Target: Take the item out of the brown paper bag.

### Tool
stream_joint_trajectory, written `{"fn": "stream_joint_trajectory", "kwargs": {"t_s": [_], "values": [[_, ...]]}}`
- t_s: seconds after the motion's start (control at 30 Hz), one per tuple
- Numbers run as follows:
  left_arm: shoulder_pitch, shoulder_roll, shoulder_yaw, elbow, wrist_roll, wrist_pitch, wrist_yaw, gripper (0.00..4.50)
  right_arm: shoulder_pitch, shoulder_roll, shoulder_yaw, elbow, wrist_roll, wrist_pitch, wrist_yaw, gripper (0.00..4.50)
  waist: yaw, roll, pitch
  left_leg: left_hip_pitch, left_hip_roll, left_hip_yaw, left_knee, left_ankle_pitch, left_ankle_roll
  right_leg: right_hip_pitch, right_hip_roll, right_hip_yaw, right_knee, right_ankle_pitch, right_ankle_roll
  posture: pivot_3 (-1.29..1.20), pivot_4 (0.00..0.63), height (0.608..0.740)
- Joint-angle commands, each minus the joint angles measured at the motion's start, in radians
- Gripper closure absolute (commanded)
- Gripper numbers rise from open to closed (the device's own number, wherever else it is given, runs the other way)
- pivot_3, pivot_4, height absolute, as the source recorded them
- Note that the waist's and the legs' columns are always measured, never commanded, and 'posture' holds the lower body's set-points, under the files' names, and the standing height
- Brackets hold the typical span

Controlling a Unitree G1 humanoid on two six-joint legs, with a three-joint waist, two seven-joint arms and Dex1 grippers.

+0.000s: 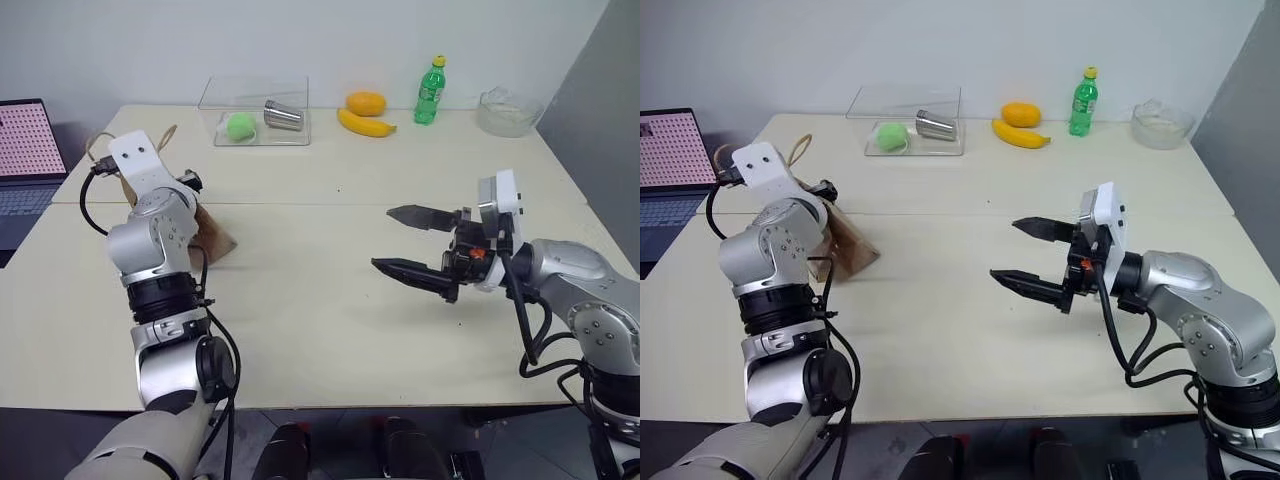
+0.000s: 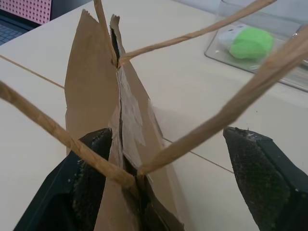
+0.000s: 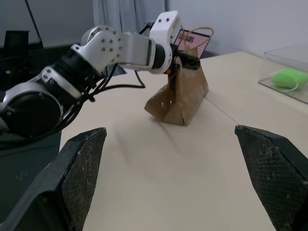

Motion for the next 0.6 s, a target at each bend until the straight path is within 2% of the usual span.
{"fn": "stream_joint_trajectory", "kwargs": {"t_s": [0.03,0.13,0.43,0.6], "values": [[-0.036,0.027,-0.003,-0.002,0.006,-0.009,0.014,0.80,-0.012,-0.030,-0.029,-0.026,0.021,-0.005,0.044,0.00,0.000,0.000,0.000,0.000,0.000,0.000,0.000,0.000,0.000,0.000,0.000,0.000,0.000,0.000,0.000,0.00,0.150,0.740],[-0.039,0.026,0.001,-0.012,0.008,0.010,0.031,1.47,-0.019,-0.050,-0.028,-0.018,0.025,-0.003,0.077,0.00,0.000,0.000,0.000,0.000,0.000,0.000,0.000,0.000,0.000,0.000,0.000,0.000,0.000,0.000,0.000,0.00,0.150,0.740],[0.010,0.000,0.041,-0.121,0.010,0.136,0.099,4.35,-0.070,-0.081,-0.029,0.037,0.024,-0.005,0.156,0.00,0.000,0.000,0.000,0.000,0.000,0.000,0.000,0.000,0.000,0.000,0.000,0.000,0.000,0.000,0.000,0.00,0.150,0.740],[0.012,0.004,0.045,-0.114,0.010,0.111,0.099,4.43,-0.071,-0.075,-0.018,0.044,0.007,-0.013,0.170,0.00,0.001,0.000,0.000,0.000,0.000,0.000,0.000,0.000,0.000,0.000,0.000,0.000,0.000,0.000,0.000,0.00,0.150,0.740]]}}
